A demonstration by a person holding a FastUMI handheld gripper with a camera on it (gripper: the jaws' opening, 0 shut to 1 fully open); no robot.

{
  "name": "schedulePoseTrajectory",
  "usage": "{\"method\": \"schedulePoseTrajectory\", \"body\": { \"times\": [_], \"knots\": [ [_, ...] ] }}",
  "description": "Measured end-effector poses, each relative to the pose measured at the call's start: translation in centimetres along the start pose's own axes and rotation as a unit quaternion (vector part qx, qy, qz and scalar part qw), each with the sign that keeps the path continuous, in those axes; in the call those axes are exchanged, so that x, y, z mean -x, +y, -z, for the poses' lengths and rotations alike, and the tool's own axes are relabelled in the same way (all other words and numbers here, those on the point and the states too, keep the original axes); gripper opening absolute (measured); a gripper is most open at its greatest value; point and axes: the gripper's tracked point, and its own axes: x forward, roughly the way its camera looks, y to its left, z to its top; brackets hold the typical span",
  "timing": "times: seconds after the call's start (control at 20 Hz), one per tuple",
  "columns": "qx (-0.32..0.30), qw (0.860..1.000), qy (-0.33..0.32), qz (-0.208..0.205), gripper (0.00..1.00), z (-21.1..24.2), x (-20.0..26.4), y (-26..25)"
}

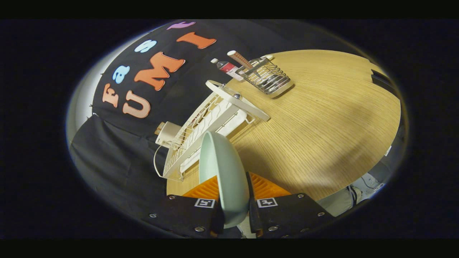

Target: Take the plate from the dish rack, then take the spoon from the basket and place it into the plate.

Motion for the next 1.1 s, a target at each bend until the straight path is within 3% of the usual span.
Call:
{"method": "schedulePoseTrajectory", "body": {
  "times": [0.1, 0.15, 0.25, 0.35, 0.7, 0.9, 1.1],
  "knots": [
    [0.009, 1.0, -0.009, 0.013, 0.36, -0.6, 0.1, -0.9],
    [0.013, 1.0, -0.012, 0.015, 0.52, -0.9, 0.3, -1.0],
    [0.033, 0.999, -0.026, 0.015, 0.72, -2.0, 0.7, -1.3],
    [0.06, 0.995, -0.061, 0.041, 0.95, -4.3, 1.4, -2.6],
    [0.155, 0.969, -0.166, 0.093, 0.98, -12.0, 4.1, -4.0],
    [0.236, 0.937, -0.229, 0.12, 0.98, -16.5, 5.1, -3.0],
    [0.278, 0.907, -0.281, 0.147, 0.98, -20.1, 5.3, -2.5]
  ]
}}
